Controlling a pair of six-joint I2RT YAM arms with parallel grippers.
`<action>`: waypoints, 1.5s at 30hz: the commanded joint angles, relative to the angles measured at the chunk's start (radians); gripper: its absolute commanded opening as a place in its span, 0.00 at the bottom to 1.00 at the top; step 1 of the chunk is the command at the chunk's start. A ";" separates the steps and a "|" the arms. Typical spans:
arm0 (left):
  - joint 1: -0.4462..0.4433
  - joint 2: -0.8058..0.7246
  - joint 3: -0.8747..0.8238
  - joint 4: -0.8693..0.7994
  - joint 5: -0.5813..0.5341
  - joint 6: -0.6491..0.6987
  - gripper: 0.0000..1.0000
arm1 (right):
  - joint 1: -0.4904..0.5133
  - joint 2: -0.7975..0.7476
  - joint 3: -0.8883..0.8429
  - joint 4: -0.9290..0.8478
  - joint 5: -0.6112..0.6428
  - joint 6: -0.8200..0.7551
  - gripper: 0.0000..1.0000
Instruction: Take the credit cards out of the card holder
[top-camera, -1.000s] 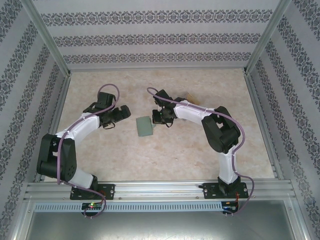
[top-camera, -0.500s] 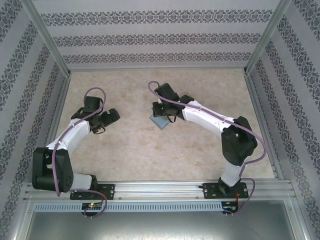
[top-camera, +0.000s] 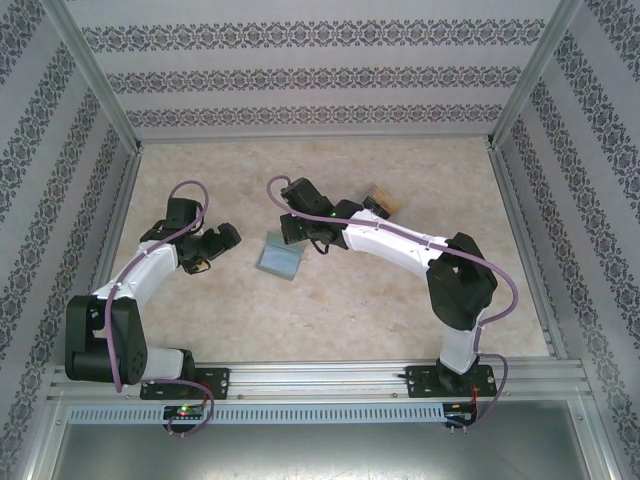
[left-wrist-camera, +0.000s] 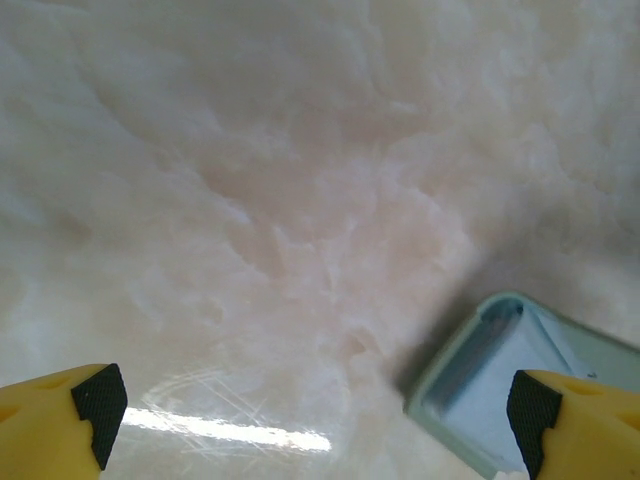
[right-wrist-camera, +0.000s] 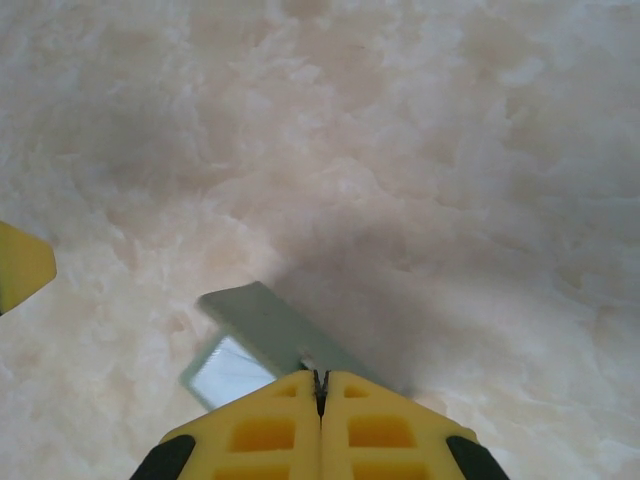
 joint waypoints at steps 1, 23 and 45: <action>0.012 -0.013 -0.023 0.055 0.104 -0.023 1.00 | -0.048 0.003 -0.026 -0.019 -0.001 0.060 0.04; -0.216 0.192 0.093 0.286 0.396 -0.177 0.64 | -0.253 -0.015 -0.294 -0.016 -0.124 0.167 0.05; -0.439 0.671 0.486 0.178 0.295 -0.130 0.02 | -0.292 -0.074 -0.295 0.003 -0.226 0.151 0.24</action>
